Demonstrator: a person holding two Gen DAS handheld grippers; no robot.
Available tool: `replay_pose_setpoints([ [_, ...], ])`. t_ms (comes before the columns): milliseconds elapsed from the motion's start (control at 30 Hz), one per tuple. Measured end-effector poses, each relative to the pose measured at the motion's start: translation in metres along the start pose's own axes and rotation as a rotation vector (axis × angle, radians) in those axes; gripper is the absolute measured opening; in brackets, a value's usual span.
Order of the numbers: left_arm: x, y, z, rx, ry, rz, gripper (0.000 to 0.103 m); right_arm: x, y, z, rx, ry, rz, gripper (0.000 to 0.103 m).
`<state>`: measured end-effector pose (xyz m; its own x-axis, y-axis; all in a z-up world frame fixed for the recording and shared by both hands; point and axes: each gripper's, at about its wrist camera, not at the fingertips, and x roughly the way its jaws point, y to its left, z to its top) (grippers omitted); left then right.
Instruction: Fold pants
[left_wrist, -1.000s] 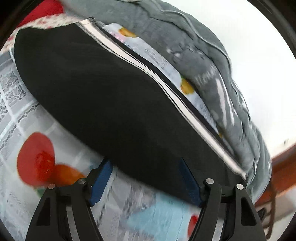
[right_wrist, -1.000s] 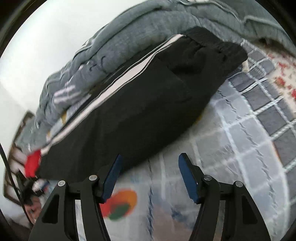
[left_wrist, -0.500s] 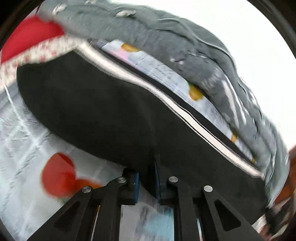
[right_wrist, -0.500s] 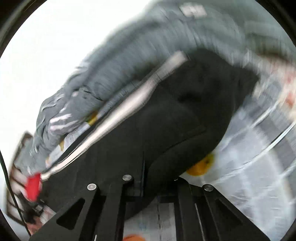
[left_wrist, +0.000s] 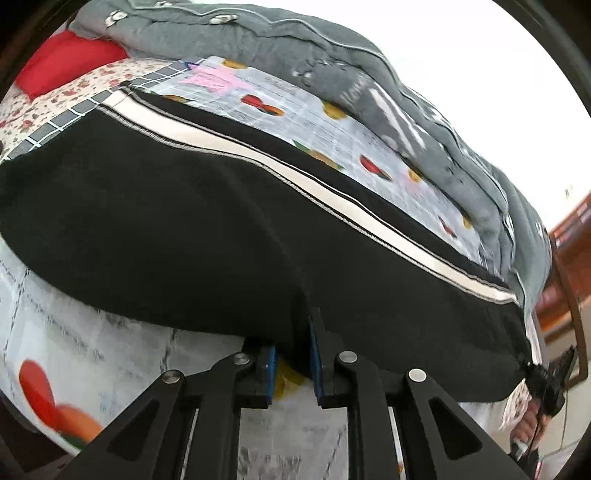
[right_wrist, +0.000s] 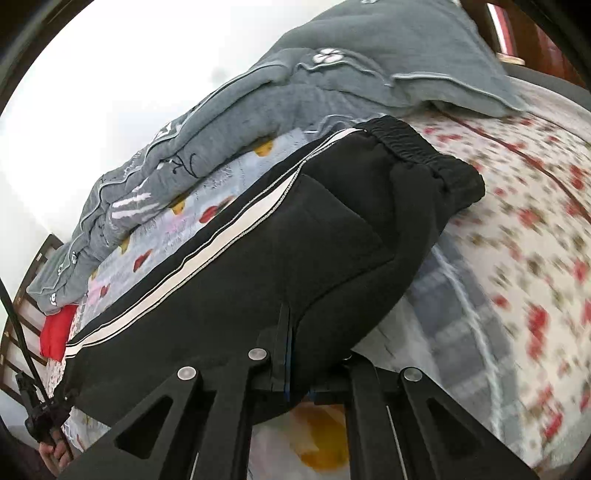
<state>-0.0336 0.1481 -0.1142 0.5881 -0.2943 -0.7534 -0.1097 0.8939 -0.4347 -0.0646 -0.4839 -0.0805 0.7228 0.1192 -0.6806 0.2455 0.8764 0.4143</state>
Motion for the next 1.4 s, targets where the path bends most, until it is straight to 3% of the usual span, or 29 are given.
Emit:
replay_pose_setpoints([
  [67, 0.004, -0.001, -0.004, 0.023, 0.019, 0.030, 0.022, 0.001, -0.006, -0.009, 0.008, 0.018, -0.022, 0.009],
  [133, 0.008, -0.001, -0.009, 0.023, 0.066, 0.074, 0.046, 0.009, -0.006, -0.015, 0.013, 0.065, -0.074, 0.024],
  [200, 0.002, -0.005, -0.018, 0.059, 0.076, 0.095, 0.060, 0.006, -0.002, -0.025, -0.042, 0.083, -0.111, 0.026],
  [300, -0.014, -0.017, -0.040, 0.147, 0.078, 0.102, 0.061, -0.021, 0.004, -0.039, -0.147, 0.053, -0.176, 0.028],
  [400, -0.039, -0.023, -0.061, 0.182, 0.074, 0.029, 0.061, -0.046, 0.010, -0.042, -0.214, 0.034, -0.225, 0.029],
  [533, -0.072, -0.036, -0.065, 0.211, -0.015, -0.017, 0.061, -0.078, 0.023, -0.026, -0.226, -0.031, -0.218, 0.031],
  [633, -0.085, -0.055, -0.051, 0.271, -0.078, 0.041, 0.061, -0.084, 0.048, -0.011, -0.263, -0.081, -0.204, 0.044],
  [800, -0.072, -0.071, 0.006, 0.258, -0.159, 0.175, 0.061, -0.056, 0.105, 0.004, -0.370, -0.098, -0.171, 0.044],
  [1033, -0.039, -0.042, 0.095, 0.244, -0.185, 0.335, 0.061, 0.010, 0.150, 0.029, -0.420, -0.074, -0.125, 0.044],
  [1233, -0.015, -0.014, 0.128, 0.215, -0.168, 0.425, 0.062, 0.076, 0.187, 0.055, -0.522, -0.016, -0.089, 0.045],
  [1400, -0.006, 0.012, 0.139, 0.161, -0.144, 0.413, 0.062, 0.131, 0.215, 0.063, -0.638, 0.081, -0.025, 0.045],
])
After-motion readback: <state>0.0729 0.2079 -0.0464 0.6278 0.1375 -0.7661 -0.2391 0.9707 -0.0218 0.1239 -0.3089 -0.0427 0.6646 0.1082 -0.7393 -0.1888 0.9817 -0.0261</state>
